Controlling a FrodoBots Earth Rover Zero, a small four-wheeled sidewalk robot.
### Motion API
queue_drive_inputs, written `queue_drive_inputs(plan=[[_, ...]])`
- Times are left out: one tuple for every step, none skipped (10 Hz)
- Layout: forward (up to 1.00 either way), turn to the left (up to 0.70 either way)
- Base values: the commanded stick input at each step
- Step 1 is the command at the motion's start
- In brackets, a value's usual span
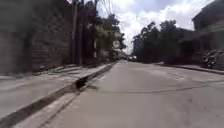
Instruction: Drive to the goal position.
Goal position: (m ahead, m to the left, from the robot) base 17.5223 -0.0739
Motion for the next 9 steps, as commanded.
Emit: queue_drive_inputs(plan=[[1.0, 0.0], [1.0, 0.0], [1.0, 0.0], [1.0, 0.0], [1.0, 0.0], [1.0, 0.0], [1.0, 0.0], [1.0, 0.0], [1.0, 0.0]])
